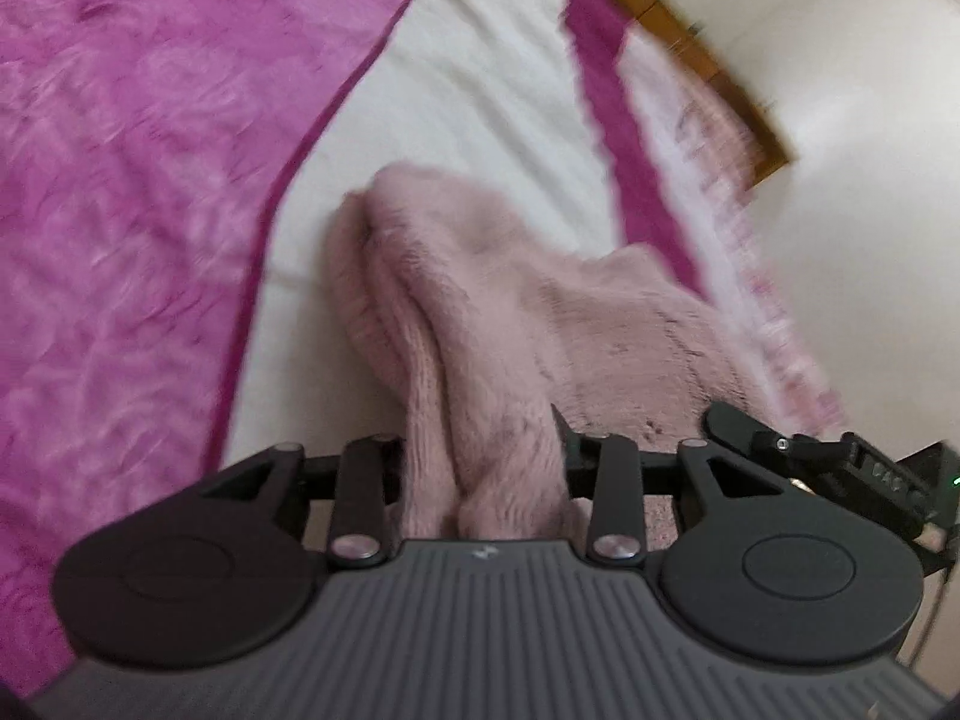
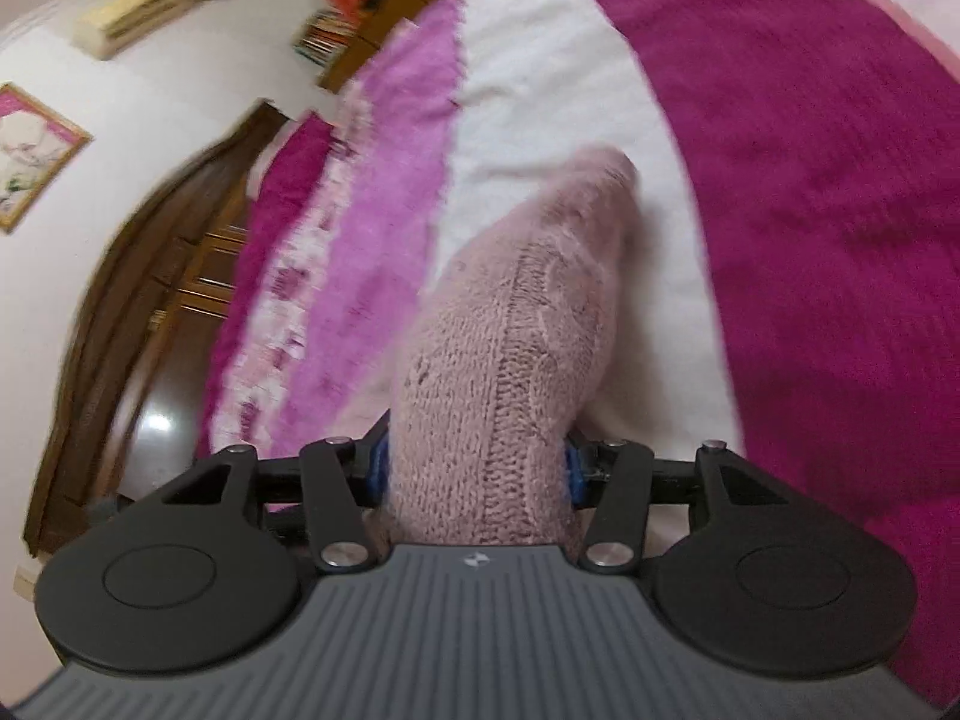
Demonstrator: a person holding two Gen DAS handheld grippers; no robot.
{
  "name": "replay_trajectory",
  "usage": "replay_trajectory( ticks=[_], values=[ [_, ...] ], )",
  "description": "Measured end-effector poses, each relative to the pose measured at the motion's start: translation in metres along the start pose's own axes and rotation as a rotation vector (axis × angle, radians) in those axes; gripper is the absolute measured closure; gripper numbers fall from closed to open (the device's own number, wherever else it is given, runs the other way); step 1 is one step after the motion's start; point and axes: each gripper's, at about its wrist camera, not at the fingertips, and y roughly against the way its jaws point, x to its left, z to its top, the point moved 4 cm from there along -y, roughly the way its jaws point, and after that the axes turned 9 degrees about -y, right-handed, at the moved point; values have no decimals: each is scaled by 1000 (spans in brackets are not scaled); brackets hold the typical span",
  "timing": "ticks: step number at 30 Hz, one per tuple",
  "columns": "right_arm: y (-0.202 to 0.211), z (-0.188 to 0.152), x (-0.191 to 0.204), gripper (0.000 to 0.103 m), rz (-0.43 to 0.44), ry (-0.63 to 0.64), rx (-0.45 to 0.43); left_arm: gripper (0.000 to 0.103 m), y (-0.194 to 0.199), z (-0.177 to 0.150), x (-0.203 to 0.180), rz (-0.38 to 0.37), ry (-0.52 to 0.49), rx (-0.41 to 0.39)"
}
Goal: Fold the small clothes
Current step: 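Grasp the bundle with both grippers and carry it onto the white stripe, then lower the bundle onto the bedspread and open both grippers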
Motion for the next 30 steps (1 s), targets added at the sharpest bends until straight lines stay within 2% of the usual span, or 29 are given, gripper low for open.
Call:
replay_trajectory(
  ticks=[2,4,7,12,19,22,25,30],
  values=[
    [-6,-10,-15,43,-60,4,9,51,-5,-8,1,102,-52,27],
    [-9,-20,-27,38,-80,13,-3,41,-4,-11,0,153,-101,9],
    [-8,-25,-35,37,-63,13,-29,40,-1,-12,-3,193,-160,-1],
    [-2,-32,-27,32,-88,75,-58,40,7,-11,-14,248,-211,-12],
    [13,-39,-17,29,-110,109,-100,40,25,-20,-18,300,-208,-11],
    [23,-43,-17,28,-118,116,-117,34,33,-25,-22,328,-220,-22],
    [34,-49,-15,26,-130,134,-136,33,40,-33,-27,355,-244,-35],
    [44,-62,-12,24,-146,164,-121,33,48,-48,-33,376,-245,-39]
  ],
)
